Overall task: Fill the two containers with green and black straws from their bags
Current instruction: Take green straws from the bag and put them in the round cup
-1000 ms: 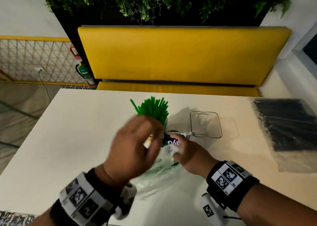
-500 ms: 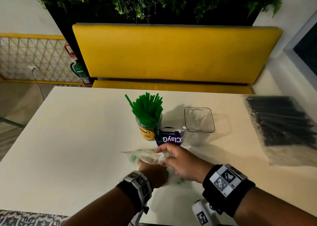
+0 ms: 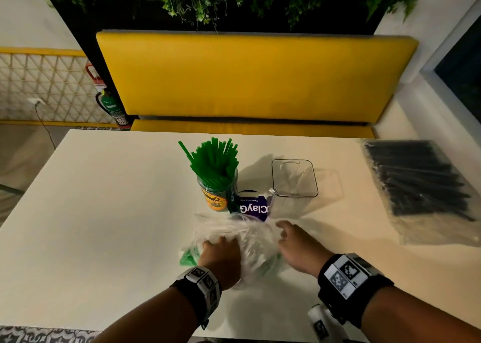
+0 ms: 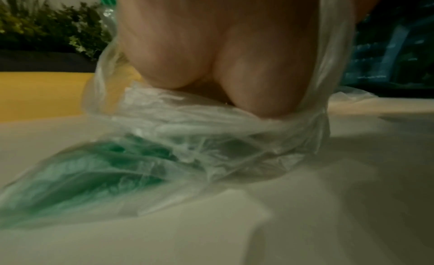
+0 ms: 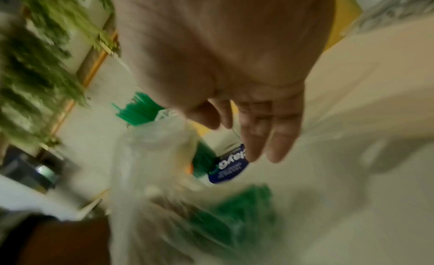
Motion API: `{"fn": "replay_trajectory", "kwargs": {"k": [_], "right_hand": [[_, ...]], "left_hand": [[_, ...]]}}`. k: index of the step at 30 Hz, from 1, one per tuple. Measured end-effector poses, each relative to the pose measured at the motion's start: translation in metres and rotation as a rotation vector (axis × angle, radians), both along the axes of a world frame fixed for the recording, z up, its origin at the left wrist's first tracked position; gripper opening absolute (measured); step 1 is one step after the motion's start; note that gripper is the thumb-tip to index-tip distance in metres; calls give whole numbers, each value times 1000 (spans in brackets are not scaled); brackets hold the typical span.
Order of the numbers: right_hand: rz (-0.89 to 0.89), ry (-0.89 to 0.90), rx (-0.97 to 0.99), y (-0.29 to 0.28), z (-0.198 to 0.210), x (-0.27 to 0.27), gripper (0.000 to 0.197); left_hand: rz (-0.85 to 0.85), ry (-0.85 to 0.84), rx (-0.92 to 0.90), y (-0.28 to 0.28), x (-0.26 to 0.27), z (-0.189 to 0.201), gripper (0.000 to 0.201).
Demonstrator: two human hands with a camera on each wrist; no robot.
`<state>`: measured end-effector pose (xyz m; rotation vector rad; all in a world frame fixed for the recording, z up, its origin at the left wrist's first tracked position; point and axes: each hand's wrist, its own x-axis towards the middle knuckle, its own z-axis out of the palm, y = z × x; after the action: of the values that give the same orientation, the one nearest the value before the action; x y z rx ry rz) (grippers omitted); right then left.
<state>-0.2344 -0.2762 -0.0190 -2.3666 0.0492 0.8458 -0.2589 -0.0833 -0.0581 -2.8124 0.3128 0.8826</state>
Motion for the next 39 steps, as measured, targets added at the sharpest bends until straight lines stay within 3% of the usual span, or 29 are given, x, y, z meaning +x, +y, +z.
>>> {"fn": "replay_trajectory", "kwargs": {"k": [3,4,7,8,13,16,22,23,26,29,32,34,36,37,39], "right_hand": [[244,122,-263,-3,-30,-12,66],[289,129,-268,-1,-36,-14,61],[332,90,-122,8,-45,-14,20],[292,94,-46,8,-45,-13,9],[-28,167,355,-3,-38,-11,21],[-86,190,427,-9,-38,-9,20],[-228,129,567,3,-28,1,7],[-245,122,605,5,-25,3,9],[-288,77,660,9,-23,7,14],[-321,40,590,10,-24,10,7],[-336,61,302,-7,-41,16,18],[-194,177,-15,-23,-50,16,21],[44,222,-270,-32,-46,11,8],[86,165,-255,-31,-43,9,17],[36,27,26,-17,-33,5,63]], "left_hand": [[-56,23,13,0,-3,0,64],[-104,23,28,-1,-4,0,60],[-183,42,27,-2,-5,-5,49],[-165,45,18,-1,-6,-8,49],[14,65,-132,10,-3,-12,40],[187,56,-302,19,5,-7,35],[433,160,-688,35,17,-11,56],[438,169,-712,37,20,-20,50],[418,180,-881,31,23,15,16],[449,177,-1001,31,24,29,7],[552,105,-1005,38,26,32,5],[678,64,-1062,44,29,37,11],[784,67,-1146,49,32,38,9],[798,74,-1173,52,32,41,10],[792,124,-1226,53,33,42,8]]}}
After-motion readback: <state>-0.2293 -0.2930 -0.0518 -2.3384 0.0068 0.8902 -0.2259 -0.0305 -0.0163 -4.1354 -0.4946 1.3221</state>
